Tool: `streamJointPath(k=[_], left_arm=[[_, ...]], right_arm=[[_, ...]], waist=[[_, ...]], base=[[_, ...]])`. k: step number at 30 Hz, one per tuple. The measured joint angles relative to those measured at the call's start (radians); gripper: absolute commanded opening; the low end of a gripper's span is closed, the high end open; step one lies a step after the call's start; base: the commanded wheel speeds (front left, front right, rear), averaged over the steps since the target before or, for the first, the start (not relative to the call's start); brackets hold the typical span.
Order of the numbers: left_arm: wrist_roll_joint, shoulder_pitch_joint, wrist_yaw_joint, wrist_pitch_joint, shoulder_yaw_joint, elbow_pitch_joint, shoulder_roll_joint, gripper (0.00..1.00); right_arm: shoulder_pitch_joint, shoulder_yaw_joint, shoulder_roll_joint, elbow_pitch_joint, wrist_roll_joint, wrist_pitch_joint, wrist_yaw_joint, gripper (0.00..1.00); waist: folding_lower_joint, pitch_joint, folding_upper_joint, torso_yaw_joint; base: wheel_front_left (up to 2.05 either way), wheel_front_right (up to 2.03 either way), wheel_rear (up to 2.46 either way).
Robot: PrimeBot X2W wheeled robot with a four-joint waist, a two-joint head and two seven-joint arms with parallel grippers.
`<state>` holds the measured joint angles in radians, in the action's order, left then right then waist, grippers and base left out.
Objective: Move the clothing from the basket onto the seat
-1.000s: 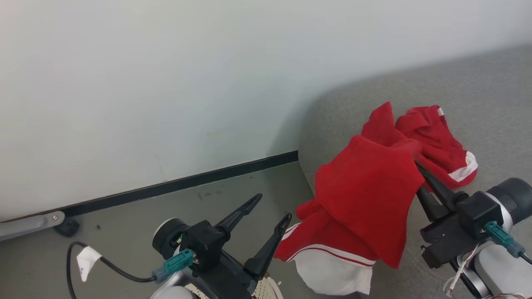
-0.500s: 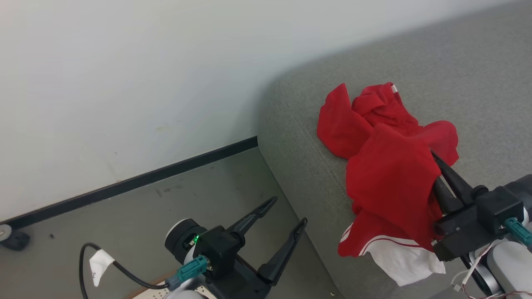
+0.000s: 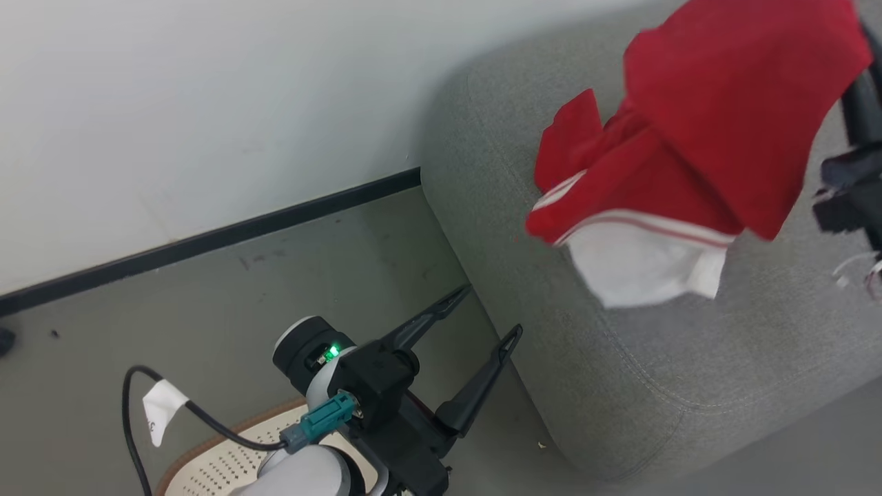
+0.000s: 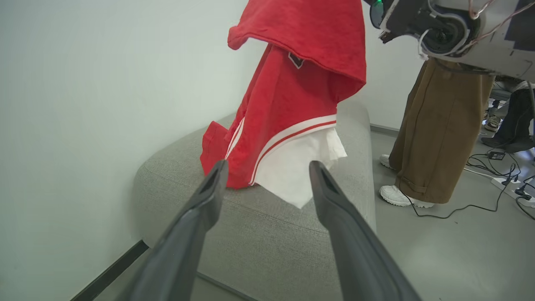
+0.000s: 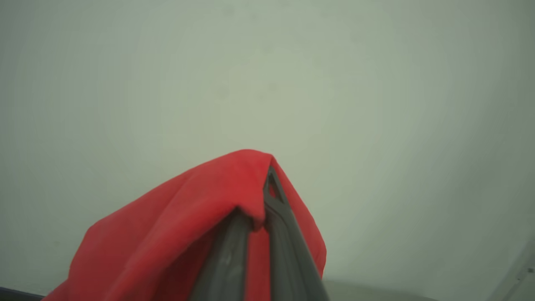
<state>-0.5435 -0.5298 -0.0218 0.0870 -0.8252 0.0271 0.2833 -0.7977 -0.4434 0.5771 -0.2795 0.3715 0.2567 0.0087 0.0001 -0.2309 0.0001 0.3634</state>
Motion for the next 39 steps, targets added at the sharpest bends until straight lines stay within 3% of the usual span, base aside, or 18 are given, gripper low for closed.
streamJointPath(k=[10, 20, 31, 39], left_arm=[[0.025, -0.073, 0.004, -0.027, 0.005, -0.021, 0.003, 1.0], [0.063, -0.138, 0.004, -0.059, -0.024, -0.056, -0.035, 1.0], [0.097, -0.19, -0.014, -0.072, -0.031, -0.053, -0.033, 1.0], [0.1, -0.19, -0.015, -0.07, -0.035, -0.029, -0.034, 1.0]], right_arm=[[-0.256, 0.107, 0.041, -0.197, 0.022, 0.0, 0.027, 0.0], [-0.294, 0.134, 0.077, -0.405, 0.026, 0.0, 0.028, 0.0], [-0.248, 0.105, -0.051, -0.656, 0.061, 0.0, 0.027, 0.0], [-0.243, 0.09, -0.096, -0.73, 0.061, 0.0, 0.045, 0.0]], waist=[[0.0001, -0.089, 0.0, -0.055], [0.0001, -0.183, 0.0, -0.125], [0.0001, -0.29, 0.0001, -0.199], [0.0, -0.309, 0.0, -0.216]], base=[[0.0, 0.0, 0.0], [0.0, 0.0, 0.0], [0.0, 0.0, 0.0], [0.0, 0.0, 0.0]])
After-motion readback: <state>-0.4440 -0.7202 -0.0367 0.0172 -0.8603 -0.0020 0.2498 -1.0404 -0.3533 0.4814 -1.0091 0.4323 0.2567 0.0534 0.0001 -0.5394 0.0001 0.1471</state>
